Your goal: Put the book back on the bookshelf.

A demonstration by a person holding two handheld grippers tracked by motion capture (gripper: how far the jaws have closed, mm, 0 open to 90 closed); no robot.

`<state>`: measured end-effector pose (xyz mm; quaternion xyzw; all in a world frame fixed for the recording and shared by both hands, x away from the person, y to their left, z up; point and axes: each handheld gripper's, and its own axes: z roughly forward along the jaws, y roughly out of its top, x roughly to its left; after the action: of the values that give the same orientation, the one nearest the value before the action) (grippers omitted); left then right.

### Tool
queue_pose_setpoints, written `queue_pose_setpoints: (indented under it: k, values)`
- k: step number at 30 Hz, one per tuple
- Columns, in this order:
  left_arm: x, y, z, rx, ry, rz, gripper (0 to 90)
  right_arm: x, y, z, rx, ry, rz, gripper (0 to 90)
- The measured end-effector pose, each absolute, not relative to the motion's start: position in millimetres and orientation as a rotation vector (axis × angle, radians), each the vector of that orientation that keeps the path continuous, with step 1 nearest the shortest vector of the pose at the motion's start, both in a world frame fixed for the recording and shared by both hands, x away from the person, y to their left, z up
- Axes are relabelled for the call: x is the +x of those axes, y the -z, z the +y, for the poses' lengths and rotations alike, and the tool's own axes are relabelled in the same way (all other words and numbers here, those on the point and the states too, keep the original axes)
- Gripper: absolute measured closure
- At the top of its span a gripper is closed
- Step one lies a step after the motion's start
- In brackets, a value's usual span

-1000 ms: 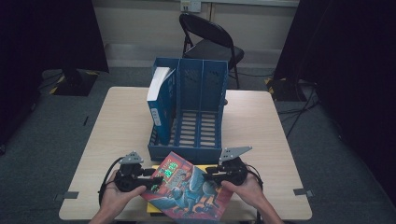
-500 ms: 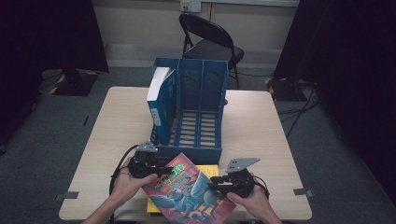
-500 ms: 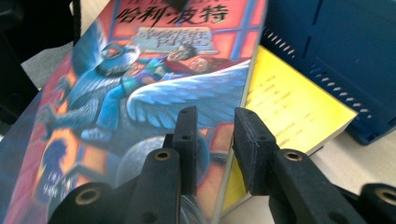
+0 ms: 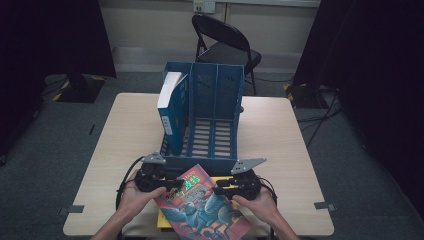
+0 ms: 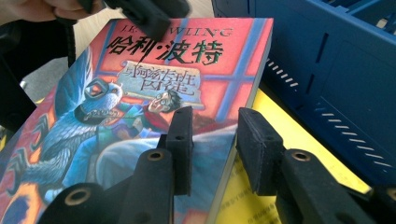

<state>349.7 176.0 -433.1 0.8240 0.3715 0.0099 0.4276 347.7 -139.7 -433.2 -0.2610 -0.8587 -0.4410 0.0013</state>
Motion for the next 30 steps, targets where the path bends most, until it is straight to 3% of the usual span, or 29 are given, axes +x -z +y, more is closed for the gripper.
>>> queue_pose_setpoints:
  k: [9,19,30]
  values:
    - [321,432,219,2.023,-0.029,0.972,52.9,347,434,-140,-0.837,1.382,-2.699,67.6]
    - [300,436,235,2.039,-0.033,0.974,47.4,347,435,-140,-0.843,1.384,-2.692,67.9]
    - [292,445,238,2.007,-0.069,0.977,49.5,344,436,-142,-0.879,1.404,-2.673,68.2]
